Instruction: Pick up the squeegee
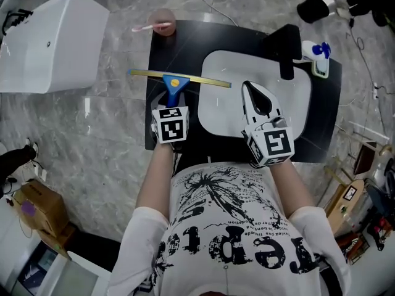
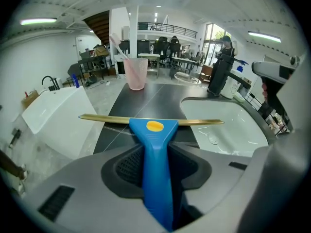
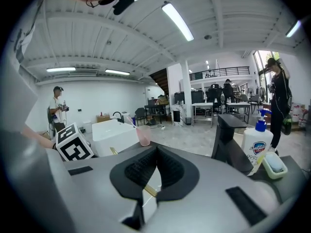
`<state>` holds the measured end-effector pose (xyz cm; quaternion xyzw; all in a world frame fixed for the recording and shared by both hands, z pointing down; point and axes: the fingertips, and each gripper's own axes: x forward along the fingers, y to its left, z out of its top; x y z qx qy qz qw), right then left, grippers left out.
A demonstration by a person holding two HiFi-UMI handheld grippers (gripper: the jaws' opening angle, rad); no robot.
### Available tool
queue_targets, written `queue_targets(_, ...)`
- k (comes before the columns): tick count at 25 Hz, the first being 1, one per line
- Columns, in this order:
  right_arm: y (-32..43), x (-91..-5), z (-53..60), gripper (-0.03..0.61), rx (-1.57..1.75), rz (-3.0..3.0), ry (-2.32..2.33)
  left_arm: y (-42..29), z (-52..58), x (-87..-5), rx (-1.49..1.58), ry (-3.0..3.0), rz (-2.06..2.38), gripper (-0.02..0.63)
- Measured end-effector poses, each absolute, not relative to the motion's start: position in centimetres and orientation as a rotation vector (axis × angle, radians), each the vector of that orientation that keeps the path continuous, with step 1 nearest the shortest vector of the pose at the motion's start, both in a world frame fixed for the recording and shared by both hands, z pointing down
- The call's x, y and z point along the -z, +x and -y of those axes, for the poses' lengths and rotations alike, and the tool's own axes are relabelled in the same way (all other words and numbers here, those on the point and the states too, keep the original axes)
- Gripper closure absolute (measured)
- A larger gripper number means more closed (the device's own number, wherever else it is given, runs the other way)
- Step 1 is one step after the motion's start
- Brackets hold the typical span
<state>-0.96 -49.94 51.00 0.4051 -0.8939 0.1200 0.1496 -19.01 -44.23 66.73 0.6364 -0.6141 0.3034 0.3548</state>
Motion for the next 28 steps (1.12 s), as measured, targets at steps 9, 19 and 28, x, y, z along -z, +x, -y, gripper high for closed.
queue_targets(9,-0.8,-48.3,46.7,0.563,-0.278,2.572,1.223,-19.5,41.6,-63.4,-0.777,1.714,1.637,0.466)
queue_targets(19,0.1,-43.6,39.7,0.563,-0.195,2.592,1.315,-19.0,38.0,-51.7,-0.625,1.947,1.766,0.466)
queue_targets(28,0.5,-37.5,34.5,0.563,-0.083,2.66,1.396,-18.9,35.0,-40.3,-0.424,2.158,1.899,0.466)
